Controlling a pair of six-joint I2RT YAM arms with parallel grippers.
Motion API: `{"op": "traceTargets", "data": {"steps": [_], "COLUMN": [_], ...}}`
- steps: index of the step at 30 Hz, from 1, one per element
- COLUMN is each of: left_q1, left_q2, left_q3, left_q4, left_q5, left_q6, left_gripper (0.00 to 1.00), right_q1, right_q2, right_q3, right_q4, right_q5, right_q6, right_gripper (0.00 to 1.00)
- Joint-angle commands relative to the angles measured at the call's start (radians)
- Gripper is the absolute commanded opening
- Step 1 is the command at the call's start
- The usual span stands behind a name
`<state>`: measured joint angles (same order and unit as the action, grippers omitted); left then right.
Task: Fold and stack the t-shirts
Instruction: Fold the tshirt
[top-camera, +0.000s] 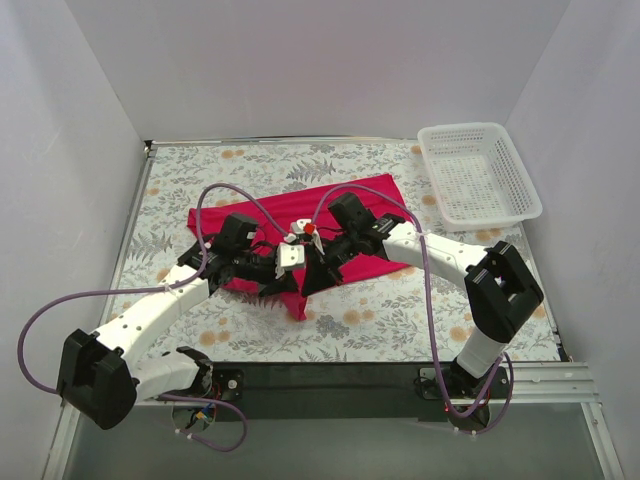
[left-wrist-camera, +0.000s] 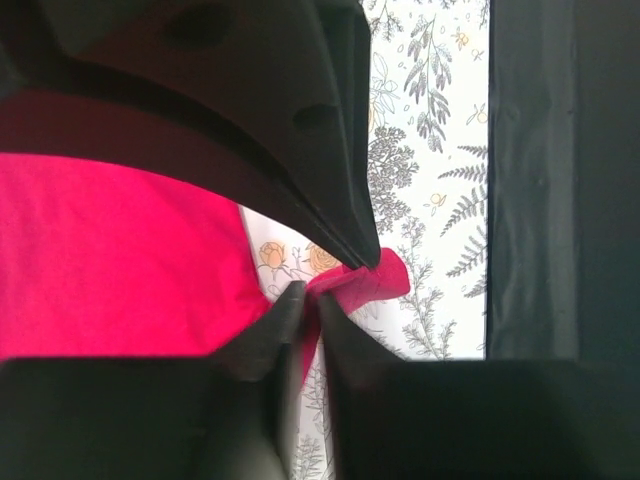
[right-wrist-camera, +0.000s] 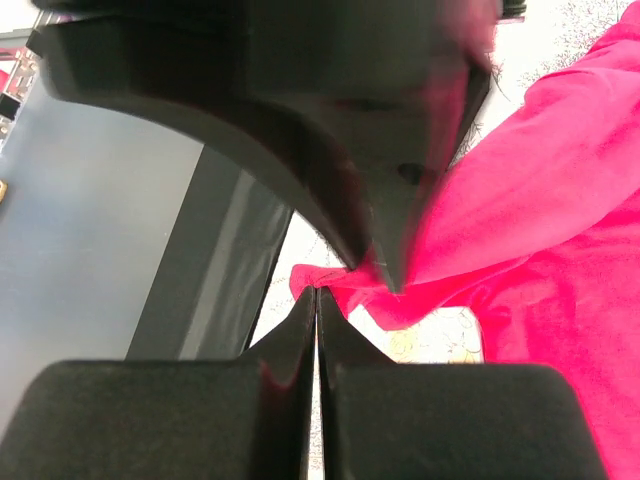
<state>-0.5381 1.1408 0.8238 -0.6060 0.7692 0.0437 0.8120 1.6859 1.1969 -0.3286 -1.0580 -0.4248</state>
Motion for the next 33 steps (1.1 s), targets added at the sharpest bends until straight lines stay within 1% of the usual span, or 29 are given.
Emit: {"op": "traceTargets", "data": {"steps": [1,3,4,6,7,9,10,11,12,13,14,15,16,17,18,19,20,21,22,23,25,26,29,33], "left_q1": [-0.01,-0.011,-0.011,-0.011,-0.011,-0.011,-0.011,-0.011,-0.011,-0.011,-0.011,-0.011,-0.01,-0.011,-0.01,-0.011,-0.011,-0.011,-0.011,-0.011,-0.011,-0.011,-0.011,-0.011], "left_q2": [-0.006,-0.021,-0.03,-0.071,-0.087,-0.143,-0.163,-0.185,-0.205,-0.243,-0.26,-0.279,-0.315,-0.328,-0.343,-0.355,-0.375,-0.384,-0.392,-0.401,-0.424,-0.431,-0.435,-0.437], "left_q3": [-0.017,-0.023,-0.032,-0.044,-0.052,-0.075,-0.084,-0.098,-0.103,-0.107,-0.114,-0.115,-0.118,-0.12,-0.123,-0.123,-0.126,-0.129,-0.132,-0.135,-0.144,-0.144,-0.147,-0.152], "left_q4": [0.008,0.011,0.02,0.023,0.025,0.028,0.025,0.025,0.019,0.012,0.008,-0.006,-0.011,-0.014,-0.027,-0.034,-0.038,-0.047,-0.048,-0.049,-0.043,-0.043,-0.041,-0.038], "left_q5": [-0.005,0.004,0.005,0.004,-0.002,-0.014,-0.018,-0.019,-0.025,-0.028,-0.037,-0.048,-0.053,-0.059,-0.062,-0.061,-0.061,-0.062,-0.059,-0.059,-0.054,-0.054,-0.057,-0.07], "left_q6": [-0.001,-0.004,-0.014,-0.024,-0.028,-0.036,-0.036,-0.036,-0.038,-0.063,-0.065,-0.067,-0.068,-0.071,-0.073,-0.074,-0.076,-0.076,-0.079,-0.08,-0.084,-0.084,-0.085,-0.085], "left_gripper": [0.09,0.0,0.0,0.0,0.0,0.0,0.0,0.0,0.0,0.0,0.0,0.0,0.0,0.0,0.0,0.0,0.0,0.0,0.0,0.0,0.0,0.0,0.0,0.0], "right_q1": [0.006,0.004,0.004,0.001,-0.005,-0.028,-0.039,-0.06,-0.071,-0.082,-0.102,-0.112,-0.129,-0.184,-0.226,-0.273,-0.387,-0.443,-0.494,-0.573,-0.634,-0.672,-0.703,-0.708], "right_q2": [-0.012,-0.015,-0.017,-0.023,-0.04,-0.067,-0.106,-0.127,-0.15,-0.196,-0.221,-0.245,-0.296,-0.327,-0.357,-0.415,-0.44,-0.456,-0.471,-0.474,-0.45,-0.434,-0.368,-0.255], "right_q3": [0.035,0.033,0.033,0.026,0.018,-0.025,-0.043,-0.086,-0.104,-0.127,-0.15,-0.195,-0.223,-0.253,-0.323,-0.35,-0.377,-0.397,-0.436,-0.454,-0.482,-0.481,-0.436,-0.366], "right_q4": [-0.01,-0.009,-0.009,-0.01,-0.01,-0.016,-0.021,-0.032,-0.07,-0.094,-0.124,-0.165,-0.217,-0.236,-0.246,-0.25,-0.272,-0.286,-0.296,-0.293,-0.291,-0.291,-0.283,-0.254], "right_q5": [-0.033,-0.03,-0.025,-0.002,0.01,0.058,0.111,0.139,0.163,0.193,0.266,0.311,0.36,0.422,0.444,0.461,0.475,0.486,0.503,0.551,0.578,0.585,0.566,0.604], "right_q6": [-0.017,-0.015,-0.014,-0.009,-0.012,-0.052,-0.075,-0.103,-0.191,-0.242,-0.32,-0.465,-0.539,-0.602,-0.659,-0.763,-0.816,-0.886,-0.985,-1.038,-1.118,-1.161,-1.187,-1.189], "right_gripper": [0.01,0.01,0.06,0.28,0.48,0.62,0.69,0.71,0.73,0.74,0.75,0.75,0.75,0.74,0.74,0.73,0.73,0.73,0.7,0.7,0.66,0.65,0.65,0.65]}}
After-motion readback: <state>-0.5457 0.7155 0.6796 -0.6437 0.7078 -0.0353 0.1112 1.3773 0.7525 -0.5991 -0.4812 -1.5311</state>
